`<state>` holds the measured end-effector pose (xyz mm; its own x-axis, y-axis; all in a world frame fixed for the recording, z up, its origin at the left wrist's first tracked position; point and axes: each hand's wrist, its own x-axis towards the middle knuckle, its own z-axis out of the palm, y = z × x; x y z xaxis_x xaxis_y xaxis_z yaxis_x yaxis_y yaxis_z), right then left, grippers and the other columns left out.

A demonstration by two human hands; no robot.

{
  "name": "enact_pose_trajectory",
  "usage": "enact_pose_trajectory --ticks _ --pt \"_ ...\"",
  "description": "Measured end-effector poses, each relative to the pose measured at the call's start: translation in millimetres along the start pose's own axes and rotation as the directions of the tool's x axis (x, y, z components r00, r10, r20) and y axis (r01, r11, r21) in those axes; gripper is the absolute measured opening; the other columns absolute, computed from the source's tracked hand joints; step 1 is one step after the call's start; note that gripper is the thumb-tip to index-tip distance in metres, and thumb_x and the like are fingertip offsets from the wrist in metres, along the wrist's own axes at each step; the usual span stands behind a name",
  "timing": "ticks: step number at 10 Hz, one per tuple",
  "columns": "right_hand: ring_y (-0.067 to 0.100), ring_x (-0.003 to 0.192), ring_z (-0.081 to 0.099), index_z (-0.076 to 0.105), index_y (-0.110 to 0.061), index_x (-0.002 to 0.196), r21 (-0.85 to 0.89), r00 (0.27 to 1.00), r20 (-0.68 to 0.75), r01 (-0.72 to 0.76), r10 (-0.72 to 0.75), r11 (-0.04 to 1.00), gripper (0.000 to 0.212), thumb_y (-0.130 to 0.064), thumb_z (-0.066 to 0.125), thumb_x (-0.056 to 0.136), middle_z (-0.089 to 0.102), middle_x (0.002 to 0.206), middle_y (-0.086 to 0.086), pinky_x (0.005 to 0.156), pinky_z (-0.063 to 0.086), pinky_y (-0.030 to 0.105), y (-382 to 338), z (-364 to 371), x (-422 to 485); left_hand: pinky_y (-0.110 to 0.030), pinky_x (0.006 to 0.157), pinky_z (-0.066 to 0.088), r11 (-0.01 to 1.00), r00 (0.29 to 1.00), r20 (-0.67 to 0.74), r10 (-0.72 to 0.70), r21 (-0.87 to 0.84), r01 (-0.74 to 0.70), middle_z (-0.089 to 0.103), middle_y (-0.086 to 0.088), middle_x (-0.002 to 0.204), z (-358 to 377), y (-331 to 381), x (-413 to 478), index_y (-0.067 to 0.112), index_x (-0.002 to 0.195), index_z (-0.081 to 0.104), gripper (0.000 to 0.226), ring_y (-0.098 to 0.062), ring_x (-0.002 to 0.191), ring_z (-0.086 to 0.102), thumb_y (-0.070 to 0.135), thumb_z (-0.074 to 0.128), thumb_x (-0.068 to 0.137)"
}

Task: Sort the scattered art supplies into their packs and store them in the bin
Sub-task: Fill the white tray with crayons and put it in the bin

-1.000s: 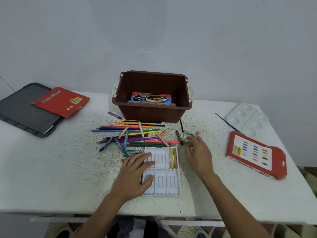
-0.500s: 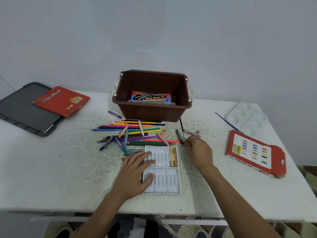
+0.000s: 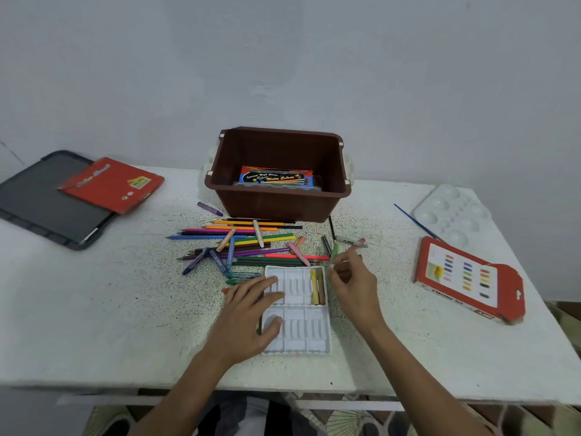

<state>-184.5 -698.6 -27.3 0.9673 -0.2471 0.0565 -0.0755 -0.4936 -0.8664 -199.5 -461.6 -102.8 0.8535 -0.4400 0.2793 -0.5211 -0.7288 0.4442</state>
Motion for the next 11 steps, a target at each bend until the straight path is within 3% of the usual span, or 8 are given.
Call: enact_pose_trajectory --ticks 1,2,3,4,7,9,10,11 --pt "-0.002 0.072 0.059 0.058 -0.023 0.088 0.033 0.997 0.083 -0.001 -0.002 0.999 0.018 -0.008 0.067 0.090 0.064 0.078 -0.007 0.065 0.048 0.013 -1.1 5.9 -12.7 -0.045 0.112 0.026 1.000 1.000 0.001 0.001 0.004 -0.001 0.040 0.015 0.150 0.2 -0.2 0.0 0.033 0.129 0.059 0.040 -0.010 0.141 0.031 0.050 0.051 0.093" --pt "-0.001 0.074 0.060 0.060 -0.019 0.088 -0.045 0.984 0.179 0.019 -0.011 0.999 0.014 -0.007 0.068 0.089 0.064 0.077 -0.007 0.065 0.047 0.011 0.6 12.0 -21.0 -0.045 0.112 0.027 1.000 1.000 0.004 0.003 0.008 -0.003 0.040 0.015 0.150 -0.1 -0.4 -0.1 0.033 0.129 0.058 0.040 -0.010 0.141 0.031 0.050 0.051 0.093" --pt "0.003 0.068 0.057 0.062 -0.018 0.083 -0.174 0.978 0.195 0.108 -0.073 0.979 0.012 -0.009 0.067 0.090 0.061 0.074 -0.007 0.061 0.043 0.011 2.2 17.4 -23.2 -0.044 0.112 0.026 1.000 1.000 0.000 0.003 0.010 -0.003 0.040 0.015 0.150 0.3 -0.3 0.0 0.033 0.129 0.059 0.040 -0.010 0.141 0.031 0.049 0.052 0.093" --pt "0.013 0.071 0.056 0.068 -0.009 0.084 -0.273 0.967 0.217 0.191 -0.133 0.943 0.005 -0.008 0.067 0.089 0.062 0.080 0.002 0.064 0.044 0.022 4.9 21.6 -21.8 -0.044 0.112 0.026 1.000 1.000 -0.001 0.004 0.011 -0.004 0.040 0.015 0.150 0.5 -0.5 0.1 0.033 0.128 0.059 0.040 -0.010 0.141 0.031 0.048 0.053 0.092" --pt "0.017 0.076 0.056 0.075 -0.005 0.090 -0.317 0.955 0.189 0.280 -0.229 0.906 0.006 -0.005 0.070 0.087 0.059 0.087 0.005 0.070 0.045 0.023 12.1 31.6 -22.1 -0.042 0.112 0.026 1.000 1.000 -0.005 0.008 0.015 -0.008 0.041 0.014 0.149 0.0 0.2 0.1 0.032 0.128 0.059 0.040 -0.010 0.141 0.032 0.048 0.052 0.092" --pt "0.018 0.075 0.051 0.075 -0.012 0.086 -0.444 0.870 0.219 0.491 -0.441 0.749 0.005 -0.007 0.073 0.084 0.067 0.096 -0.002 0.070 0.046 0.030 23.6 32.2 -26.1 -0.042 0.113 0.025 1.000 1.000 0.001 0.002 0.018 -0.002 0.041 0.014 0.150 -0.4 0.4 0.0 0.032 0.128 0.059 0.040 -0.010 0.141 0.031 0.047 0.054 0.092" --pt "0.018 0.073 0.054 0.075 -0.014 0.087 -0.473 0.827 0.288 0.561 -0.482 0.680 0.008 -0.010 0.067 0.088 0.070 0.097 -0.003 0.071 0.045 0.032 26.3 30.8 -23.9 -0.041 0.113 0.025 1.000 1.000 0.005 0.004 0.018 -0.005 0.040 0.015 0.150 -0.2 0.1 0.0 0.032 0.128 0.059 0.040 -0.009 0.141 0.030 0.047 0.054 0.091" --pt "0.016 0.068 0.053 0.071 -0.015 0.082 -0.465 0.815 0.331 0.579 -0.475 0.670 0.016 -0.012 0.058 0.091 0.068 0.085 -0.002 0.069 0.044 0.033 21.3 28.7 -20.1 -0.042 0.113 0.025 1.000 1.000 0.004 0.002 0.015 -0.002 0.040 0.015 0.150 -0.2 0.1 0.5 0.033 0.128 0.059 0.040 -0.009 0.141 0.030 0.048 0.054 0.091"
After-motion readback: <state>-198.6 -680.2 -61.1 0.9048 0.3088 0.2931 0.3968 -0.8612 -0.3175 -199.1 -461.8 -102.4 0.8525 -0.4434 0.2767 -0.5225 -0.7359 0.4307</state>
